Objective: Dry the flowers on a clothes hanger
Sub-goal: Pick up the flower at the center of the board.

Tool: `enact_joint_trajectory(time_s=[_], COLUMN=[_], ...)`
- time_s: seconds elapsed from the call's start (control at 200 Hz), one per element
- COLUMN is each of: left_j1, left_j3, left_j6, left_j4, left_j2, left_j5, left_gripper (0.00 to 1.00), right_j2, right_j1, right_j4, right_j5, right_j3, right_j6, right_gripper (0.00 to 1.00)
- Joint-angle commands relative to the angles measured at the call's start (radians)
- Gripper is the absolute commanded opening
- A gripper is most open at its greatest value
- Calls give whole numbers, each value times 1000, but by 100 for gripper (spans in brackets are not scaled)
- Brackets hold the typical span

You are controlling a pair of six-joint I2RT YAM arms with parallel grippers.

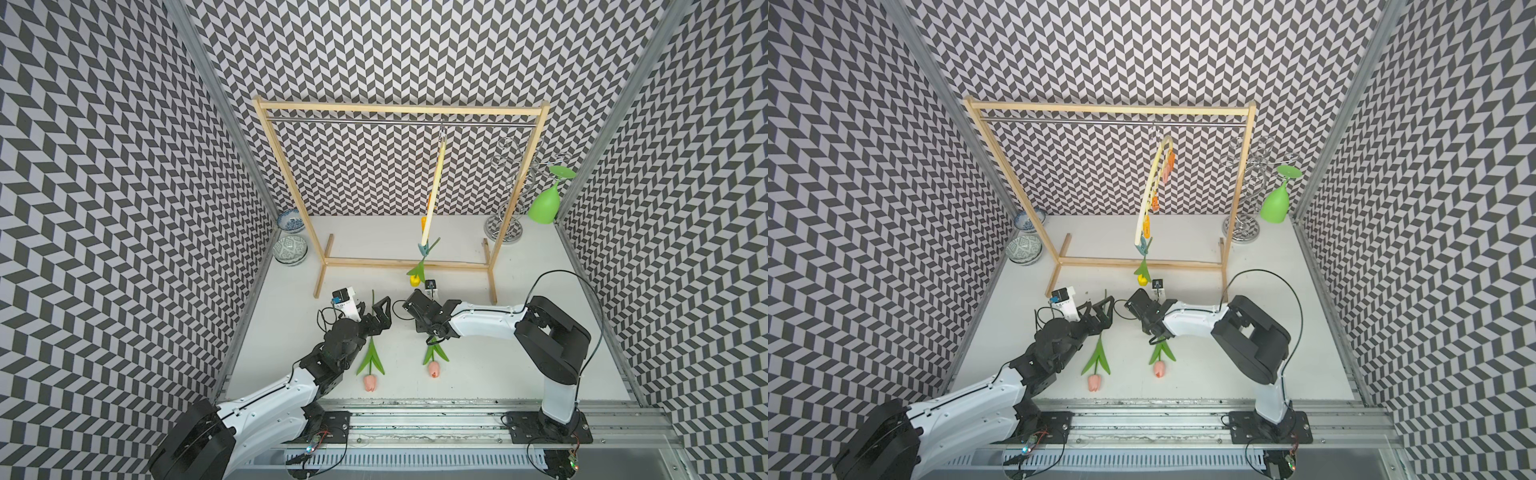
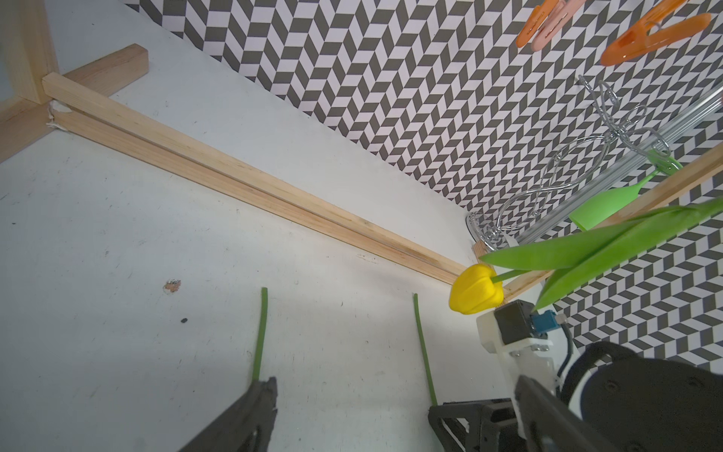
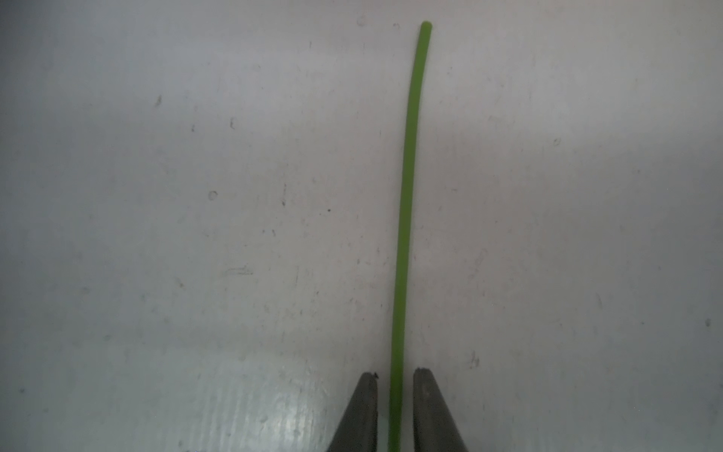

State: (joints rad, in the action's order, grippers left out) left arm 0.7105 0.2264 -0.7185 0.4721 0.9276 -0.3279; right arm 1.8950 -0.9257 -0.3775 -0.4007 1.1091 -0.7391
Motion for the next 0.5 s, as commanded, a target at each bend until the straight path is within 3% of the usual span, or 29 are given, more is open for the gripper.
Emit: enact_joint_trajectory(time_s=[0.0, 0.491], left_j1=[-6, -7], left_j3=[-9, -10], left_j6=[16, 13], left_j4=[26, 29], left_j2=[-6, -7], left_j5=[1, 0], left_gripper=[99, 96], right_j2=[-5, -10], right_j1=[-4, -24], right_j4=[-32, -20], right_j5=[64, 85], right_j3=[-49, -81], right_j6=[-22, -36], right_gripper=[20, 17])
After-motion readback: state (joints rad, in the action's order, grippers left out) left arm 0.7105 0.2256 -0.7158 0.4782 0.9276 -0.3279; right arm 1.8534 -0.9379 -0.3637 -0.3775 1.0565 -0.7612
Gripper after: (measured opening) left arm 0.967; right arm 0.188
